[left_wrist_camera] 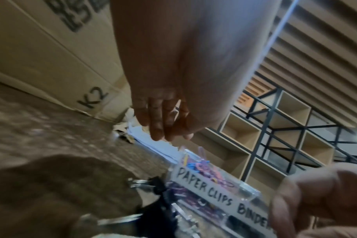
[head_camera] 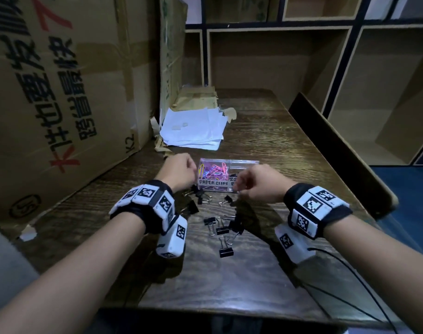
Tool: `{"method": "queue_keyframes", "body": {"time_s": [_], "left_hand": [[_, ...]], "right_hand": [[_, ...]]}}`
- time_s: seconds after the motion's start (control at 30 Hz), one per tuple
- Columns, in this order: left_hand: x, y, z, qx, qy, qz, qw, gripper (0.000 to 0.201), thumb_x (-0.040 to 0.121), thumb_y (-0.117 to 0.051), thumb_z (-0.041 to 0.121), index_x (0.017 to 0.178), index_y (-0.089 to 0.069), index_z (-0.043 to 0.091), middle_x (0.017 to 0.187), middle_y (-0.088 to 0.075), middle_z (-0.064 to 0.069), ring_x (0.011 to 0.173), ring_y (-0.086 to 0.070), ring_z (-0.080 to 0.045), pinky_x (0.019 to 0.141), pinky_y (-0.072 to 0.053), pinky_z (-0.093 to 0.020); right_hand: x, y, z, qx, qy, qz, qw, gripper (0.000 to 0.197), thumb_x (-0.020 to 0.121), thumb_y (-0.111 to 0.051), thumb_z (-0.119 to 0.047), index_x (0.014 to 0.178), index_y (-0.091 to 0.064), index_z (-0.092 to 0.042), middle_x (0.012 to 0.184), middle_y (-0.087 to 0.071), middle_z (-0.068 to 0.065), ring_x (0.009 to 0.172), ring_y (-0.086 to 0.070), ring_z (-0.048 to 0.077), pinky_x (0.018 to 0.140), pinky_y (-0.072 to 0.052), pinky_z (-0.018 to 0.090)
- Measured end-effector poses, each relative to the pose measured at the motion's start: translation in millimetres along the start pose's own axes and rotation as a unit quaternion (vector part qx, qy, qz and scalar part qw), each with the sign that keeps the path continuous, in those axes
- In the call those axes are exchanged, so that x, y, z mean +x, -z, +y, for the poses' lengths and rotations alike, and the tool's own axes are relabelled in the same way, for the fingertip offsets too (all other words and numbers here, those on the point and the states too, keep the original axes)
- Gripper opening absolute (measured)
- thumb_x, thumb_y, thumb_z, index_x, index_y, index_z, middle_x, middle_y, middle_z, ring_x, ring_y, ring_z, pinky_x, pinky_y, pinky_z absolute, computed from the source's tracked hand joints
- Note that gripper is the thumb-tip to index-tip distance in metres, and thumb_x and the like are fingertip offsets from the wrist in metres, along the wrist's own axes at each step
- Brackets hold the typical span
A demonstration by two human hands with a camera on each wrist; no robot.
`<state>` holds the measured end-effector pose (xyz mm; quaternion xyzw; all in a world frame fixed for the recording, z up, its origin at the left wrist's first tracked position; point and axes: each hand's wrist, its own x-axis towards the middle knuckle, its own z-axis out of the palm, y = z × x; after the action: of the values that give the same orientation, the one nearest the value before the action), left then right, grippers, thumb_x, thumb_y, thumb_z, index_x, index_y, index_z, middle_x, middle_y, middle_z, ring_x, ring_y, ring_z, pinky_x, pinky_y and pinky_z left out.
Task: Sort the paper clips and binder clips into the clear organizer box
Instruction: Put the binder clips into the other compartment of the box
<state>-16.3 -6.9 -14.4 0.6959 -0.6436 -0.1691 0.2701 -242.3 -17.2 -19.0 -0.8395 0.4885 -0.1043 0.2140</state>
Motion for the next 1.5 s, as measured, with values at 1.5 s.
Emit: {"method": "queue_keyframes", "body": {"time_s": [1.5], "left_hand": [[-18,-16,-46,0.132,-0.057,-0.104,0.984,0.011,0.086,-0.061,0.024,0.095,-0.059,0.018,0.093,-0.067,-0.003,0.085,-0.063,-0.02,0.073,-0.049,-0.031]], "right_hand": [[-17,-20,-16,0.039,-0.052,-0.053,0.996,0.013,0.09,-0.054,-0.02,0.096,-0.066,-0.018,0.091,-0.066,-0.003,0.084,-0.058,0.015,0.067,-0.044,0.023]]}}
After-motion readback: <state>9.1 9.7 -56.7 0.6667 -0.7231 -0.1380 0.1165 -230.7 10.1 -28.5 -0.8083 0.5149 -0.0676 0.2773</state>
